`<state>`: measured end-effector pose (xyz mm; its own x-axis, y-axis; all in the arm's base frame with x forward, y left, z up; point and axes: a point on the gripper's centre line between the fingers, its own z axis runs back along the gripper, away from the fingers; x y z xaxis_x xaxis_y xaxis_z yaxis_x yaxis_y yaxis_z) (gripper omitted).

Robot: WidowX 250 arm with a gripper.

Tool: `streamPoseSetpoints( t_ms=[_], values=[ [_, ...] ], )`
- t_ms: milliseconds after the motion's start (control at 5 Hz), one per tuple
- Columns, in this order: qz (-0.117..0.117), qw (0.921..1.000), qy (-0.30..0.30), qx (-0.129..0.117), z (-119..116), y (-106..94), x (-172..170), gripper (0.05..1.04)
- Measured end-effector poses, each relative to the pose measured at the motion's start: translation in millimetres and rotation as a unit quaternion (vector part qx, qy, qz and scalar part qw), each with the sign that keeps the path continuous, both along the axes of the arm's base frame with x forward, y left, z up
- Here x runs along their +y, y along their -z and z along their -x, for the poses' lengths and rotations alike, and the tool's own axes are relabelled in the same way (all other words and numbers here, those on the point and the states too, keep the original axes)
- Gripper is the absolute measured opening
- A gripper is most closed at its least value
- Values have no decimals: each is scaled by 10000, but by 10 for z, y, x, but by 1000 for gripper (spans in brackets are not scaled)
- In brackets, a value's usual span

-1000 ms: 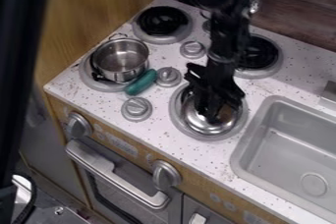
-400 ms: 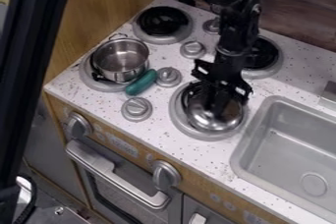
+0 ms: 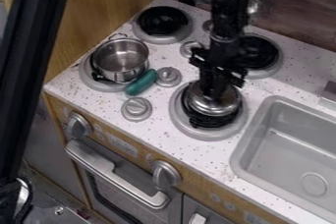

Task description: Take the silver lid off the silver pot and put it on the bottom right burner

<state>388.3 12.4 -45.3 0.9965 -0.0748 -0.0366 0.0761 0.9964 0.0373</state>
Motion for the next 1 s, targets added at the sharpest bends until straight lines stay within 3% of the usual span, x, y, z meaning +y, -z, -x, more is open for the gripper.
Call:
streamPoseSetpoints(
  t_ms=[400,600,800,1000],
  values=[
    [51,9999,-121,23,40,24,78,320],
    [60,9999,-49,70,128,4,37,600],
    [-7,9994,97,-321,128,-299,-41,910],
    [-27,9960,100,-886,126,-717,-124,1001]
  ],
)
